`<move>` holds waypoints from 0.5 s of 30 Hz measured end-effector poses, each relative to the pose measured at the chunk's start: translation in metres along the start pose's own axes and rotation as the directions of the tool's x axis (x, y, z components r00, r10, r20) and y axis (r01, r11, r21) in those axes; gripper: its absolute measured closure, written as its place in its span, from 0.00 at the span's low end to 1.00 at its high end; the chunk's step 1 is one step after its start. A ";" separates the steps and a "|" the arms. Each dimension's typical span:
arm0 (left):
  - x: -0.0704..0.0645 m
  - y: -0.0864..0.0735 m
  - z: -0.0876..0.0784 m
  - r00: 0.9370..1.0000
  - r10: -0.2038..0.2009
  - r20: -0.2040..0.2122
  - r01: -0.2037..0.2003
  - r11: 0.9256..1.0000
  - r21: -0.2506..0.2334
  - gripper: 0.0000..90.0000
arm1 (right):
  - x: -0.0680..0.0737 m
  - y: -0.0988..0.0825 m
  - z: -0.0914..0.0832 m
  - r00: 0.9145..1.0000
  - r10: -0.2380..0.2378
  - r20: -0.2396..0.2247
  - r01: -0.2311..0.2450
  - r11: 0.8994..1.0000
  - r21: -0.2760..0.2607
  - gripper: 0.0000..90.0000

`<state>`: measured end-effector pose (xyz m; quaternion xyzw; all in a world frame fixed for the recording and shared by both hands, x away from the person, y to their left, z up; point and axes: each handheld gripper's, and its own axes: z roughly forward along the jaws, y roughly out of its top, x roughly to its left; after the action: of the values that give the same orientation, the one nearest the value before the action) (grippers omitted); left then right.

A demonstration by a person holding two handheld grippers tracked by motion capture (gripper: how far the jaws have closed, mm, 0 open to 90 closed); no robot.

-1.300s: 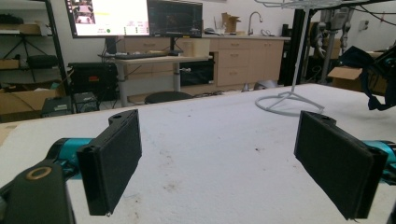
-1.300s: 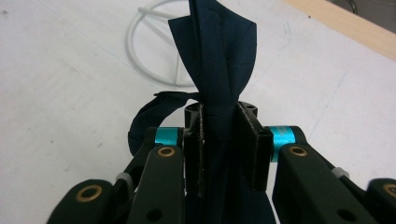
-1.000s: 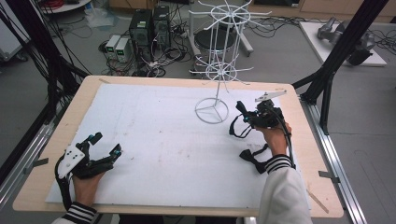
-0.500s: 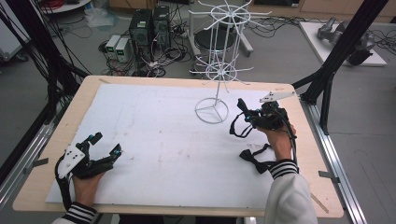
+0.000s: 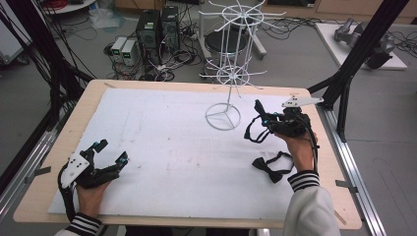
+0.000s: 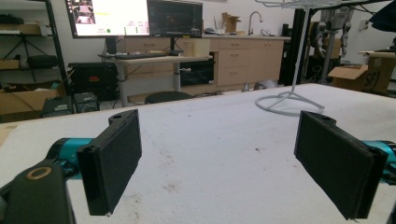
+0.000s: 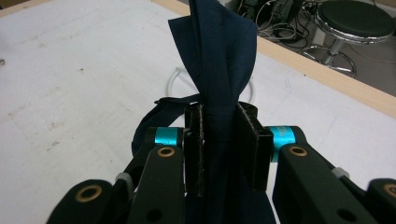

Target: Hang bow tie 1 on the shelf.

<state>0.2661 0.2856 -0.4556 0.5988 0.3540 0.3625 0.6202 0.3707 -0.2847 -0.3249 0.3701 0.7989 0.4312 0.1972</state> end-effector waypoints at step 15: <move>0.000 0.000 0.000 1.000 -0.002 -0.001 0.002 1.000 -0.001 0.17 | 0.011 0.014 -0.012 0.998 -0.040 -0.043 0.036 0.995 -0.090 0.82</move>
<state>0.2662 0.2854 -0.4556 0.5979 0.3547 0.3623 0.6208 0.3615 -0.2775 -0.3067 0.3359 0.7899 0.4709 0.2035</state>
